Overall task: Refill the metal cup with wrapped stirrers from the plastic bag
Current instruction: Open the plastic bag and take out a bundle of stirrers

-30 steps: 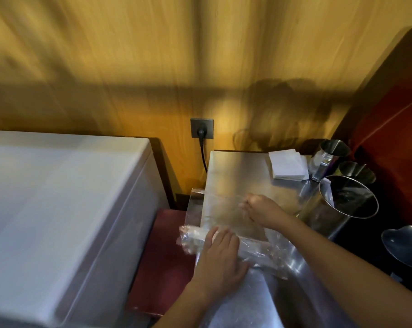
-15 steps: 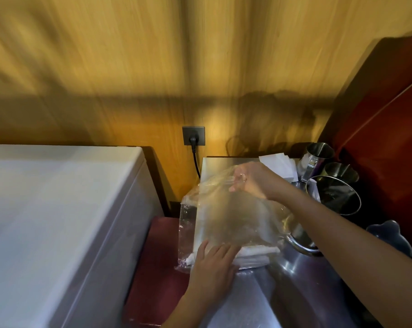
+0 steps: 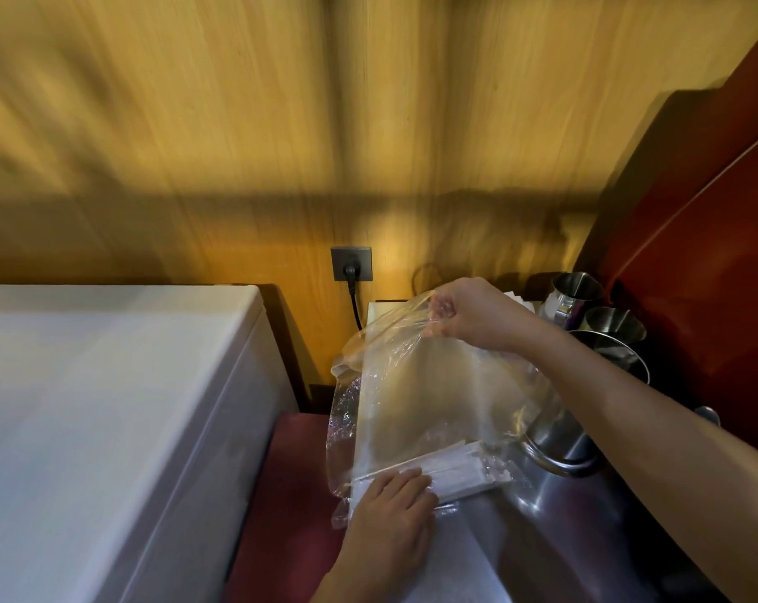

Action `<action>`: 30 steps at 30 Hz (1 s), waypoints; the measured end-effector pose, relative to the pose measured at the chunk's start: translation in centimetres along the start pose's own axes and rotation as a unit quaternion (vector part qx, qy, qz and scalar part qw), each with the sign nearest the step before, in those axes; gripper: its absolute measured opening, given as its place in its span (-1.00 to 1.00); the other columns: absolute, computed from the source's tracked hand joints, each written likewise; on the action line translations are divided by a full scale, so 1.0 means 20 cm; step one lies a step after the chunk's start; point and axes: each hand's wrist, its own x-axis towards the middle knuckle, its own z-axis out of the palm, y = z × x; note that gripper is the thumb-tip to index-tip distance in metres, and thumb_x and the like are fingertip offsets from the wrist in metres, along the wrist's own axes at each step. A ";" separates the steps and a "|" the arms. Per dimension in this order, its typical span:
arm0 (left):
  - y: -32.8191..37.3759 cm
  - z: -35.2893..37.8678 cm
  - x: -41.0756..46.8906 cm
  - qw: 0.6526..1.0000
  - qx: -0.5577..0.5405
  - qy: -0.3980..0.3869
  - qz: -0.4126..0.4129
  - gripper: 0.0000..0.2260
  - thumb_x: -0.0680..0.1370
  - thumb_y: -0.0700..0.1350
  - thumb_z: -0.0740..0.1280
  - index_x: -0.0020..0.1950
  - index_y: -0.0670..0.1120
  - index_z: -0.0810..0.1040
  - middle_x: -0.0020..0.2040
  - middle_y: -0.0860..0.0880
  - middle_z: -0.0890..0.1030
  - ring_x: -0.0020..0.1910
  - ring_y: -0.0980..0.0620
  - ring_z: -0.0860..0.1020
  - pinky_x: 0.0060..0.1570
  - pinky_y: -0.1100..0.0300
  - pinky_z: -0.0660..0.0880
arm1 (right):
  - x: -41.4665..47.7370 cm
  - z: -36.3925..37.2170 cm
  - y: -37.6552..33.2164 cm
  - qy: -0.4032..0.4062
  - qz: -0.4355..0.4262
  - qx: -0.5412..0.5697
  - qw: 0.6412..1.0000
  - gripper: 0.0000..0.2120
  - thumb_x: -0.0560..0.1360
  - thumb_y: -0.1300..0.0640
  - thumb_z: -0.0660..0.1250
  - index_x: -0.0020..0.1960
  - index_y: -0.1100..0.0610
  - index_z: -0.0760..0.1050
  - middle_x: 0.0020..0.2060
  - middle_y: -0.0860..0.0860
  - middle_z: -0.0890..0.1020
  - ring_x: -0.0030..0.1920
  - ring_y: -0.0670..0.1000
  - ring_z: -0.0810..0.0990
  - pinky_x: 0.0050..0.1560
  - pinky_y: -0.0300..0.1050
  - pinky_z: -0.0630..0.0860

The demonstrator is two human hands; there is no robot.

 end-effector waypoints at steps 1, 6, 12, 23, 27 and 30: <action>0.00 -0.03 0.02 1.000 0.000 0.004 0.006 -0.86 0.30 -0.15 0.47 -0.17 -0.02 0.61 -0.06 0.05 0.68 -0.03 0.07 0.62 -0.04 0.25 0.49 | 0.00 0.00 0.00 -0.003 -0.001 -0.006 1.000 -0.69 0.40 0.08 0.42 -0.39 -0.10 0.34 -0.39 -0.17 0.42 -0.34 -0.20 0.37 -0.39 -0.26 0.24; 0.05 -0.36 0.23 0.982 -0.028 0.180 0.052 -0.88 0.46 -0.26 0.28 -0.10 -0.14 0.60 -0.08 -0.07 0.67 -0.19 -0.07 0.60 -0.19 0.13 0.50 | -0.01 0.00 -0.01 -0.017 -0.004 -0.023 1.000 -0.75 0.40 0.07 0.41 -0.35 -0.07 0.38 -0.36 -0.16 0.43 -0.32 -0.17 0.39 -0.37 -0.24 0.26; 0.07 -0.81 0.62 0.981 0.050 0.187 0.033 -0.46 0.36 -0.12 0.46 0.31 -0.11 0.41 0.27 -0.24 0.50 0.26 -0.13 0.40 0.24 0.00 0.30 | -0.01 -0.03 -0.03 -0.040 -0.040 -0.011 0.998 -0.89 0.41 0.16 0.38 -0.26 0.04 0.49 -0.31 -0.04 0.55 -0.26 -0.04 0.52 -0.28 -0.18 0.42; -0.19 -0.82 0.72 0.992 0.013 0.075 -0.096 -0.90 0.53 -0.16 0.26 -0.06 -0.07 0.58 -0.18 -0.06 0.68 -0.19 -0.07 0.60 -0.24 0.12 0.48 | -0.16 -0.10 0.06 0.143 0.064 0.019 0.987 -0.25 0.29 -0.20 0.42 0.38 -0.04 0.21 0.36 0.01 0.34 0.35 0.10 0.22 0.33 0.17 0.18; -0.24 -0.80 0.69 0.990 0.005 0.104 -0.094 -0.92 0.53 -0.15 0.31 -0.07 -0.09 0.59 -0.21 -0.09 0.68 -0.22 -0.10 0.60 -0.33 0.21 0.28 | -0.22 -0.06 0.17 0.195 0.129 0.218 0.948 -0.13 0.26 -0.14 0.48 0.42 -0.06 0.09 0.32 0.06 0.39 0.31 0.11 0.35 0.22 0.14 0.40; -0.26 -0.79 0.66 0.988 -0.026 0.111 -0.107 -0.95 0.50 -0.17 0.34 -0.13 -0.12 0.58 -0.26 -0.09 0.66 -0.26 -0.12 0.58 -0.40 0.22 0.21 | -0.25 -0.01 0.24 0.181 0.136 0.312 0.922 -0.47 0.35 0.05 0.45 0.25 0.11 0.36 -0.01 0.01 0.60 -0.02 0.01 0.60 -0.19 -0.21 0.53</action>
